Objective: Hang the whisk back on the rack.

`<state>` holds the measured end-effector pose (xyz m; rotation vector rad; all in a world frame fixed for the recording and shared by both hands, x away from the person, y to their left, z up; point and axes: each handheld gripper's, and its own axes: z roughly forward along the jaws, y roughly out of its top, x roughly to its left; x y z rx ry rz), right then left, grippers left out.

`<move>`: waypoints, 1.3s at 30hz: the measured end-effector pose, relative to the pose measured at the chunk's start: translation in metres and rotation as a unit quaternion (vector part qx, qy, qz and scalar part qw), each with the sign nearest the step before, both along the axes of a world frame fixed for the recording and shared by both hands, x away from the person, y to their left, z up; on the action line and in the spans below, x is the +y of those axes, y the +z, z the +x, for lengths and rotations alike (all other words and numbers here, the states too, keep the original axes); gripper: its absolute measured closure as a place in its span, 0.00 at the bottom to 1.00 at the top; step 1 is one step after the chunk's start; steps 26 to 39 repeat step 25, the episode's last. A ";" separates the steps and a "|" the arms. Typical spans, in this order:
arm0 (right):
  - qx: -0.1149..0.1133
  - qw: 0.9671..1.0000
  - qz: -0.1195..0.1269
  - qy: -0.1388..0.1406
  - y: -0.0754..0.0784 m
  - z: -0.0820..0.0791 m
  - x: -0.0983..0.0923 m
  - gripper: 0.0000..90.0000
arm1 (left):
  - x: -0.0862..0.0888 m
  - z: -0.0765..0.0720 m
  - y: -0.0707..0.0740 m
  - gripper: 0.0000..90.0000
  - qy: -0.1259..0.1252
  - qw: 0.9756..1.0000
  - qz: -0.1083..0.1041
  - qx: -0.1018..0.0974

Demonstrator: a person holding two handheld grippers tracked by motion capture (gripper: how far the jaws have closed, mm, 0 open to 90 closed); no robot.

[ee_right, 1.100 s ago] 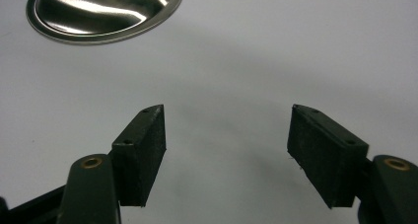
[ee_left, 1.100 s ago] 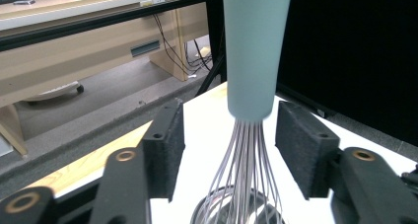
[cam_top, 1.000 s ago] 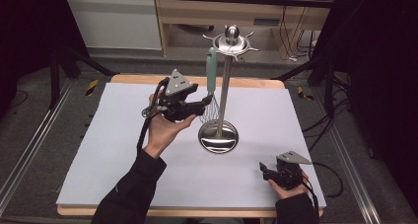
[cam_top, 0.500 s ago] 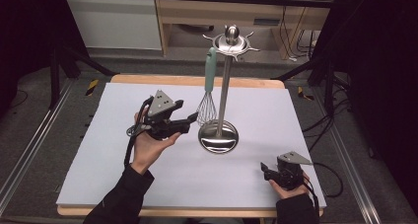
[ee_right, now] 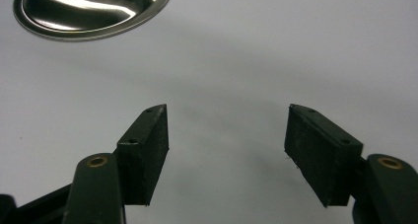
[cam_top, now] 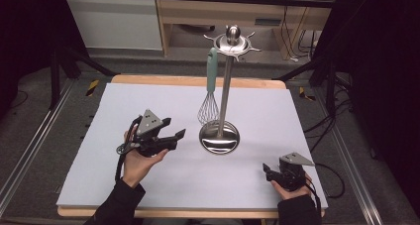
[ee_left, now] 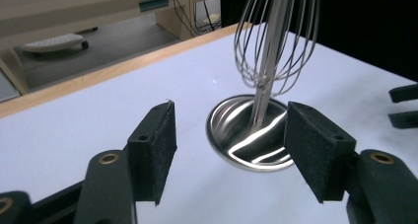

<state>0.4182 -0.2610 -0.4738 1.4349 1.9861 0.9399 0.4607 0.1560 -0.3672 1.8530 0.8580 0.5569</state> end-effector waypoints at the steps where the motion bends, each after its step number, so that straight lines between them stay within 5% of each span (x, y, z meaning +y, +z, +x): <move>1: 0.000 1.000 -0.001 0.000 0.000 0.000 0.000 0.37 | 0.003 -0.001 -0.003 0.40 0.003 1.000 -0.001 0.001; 9: 0.004 1.000 -0.004 -0.007 -0.001 0.001 -0.003 0.36 | 0.026 -0.003 -0.031 0.39 0.028 0.999 -0.004 0.028; 19: 0.002 1.000 -0.005 -0.022 -0.003 0.004 -0.009 0.33 | 0.075 -0.006 -0.069 0.37 0.088 0.995 0.004 0.054; 24: 0.000 1.000 -0.004 -0.029 -0.003 0.005 -0.015 0.32 | 0.092 -0.008 -0.075 0.37 0.114 0.992 -0.003 0.058; 39: 0.001 0.999 -0.001 -0.032 -0.002 0.005 -0.015 0.32 | 0.092 -0.008 -0.075 0.37 0.114 0.992 -0.003 0.058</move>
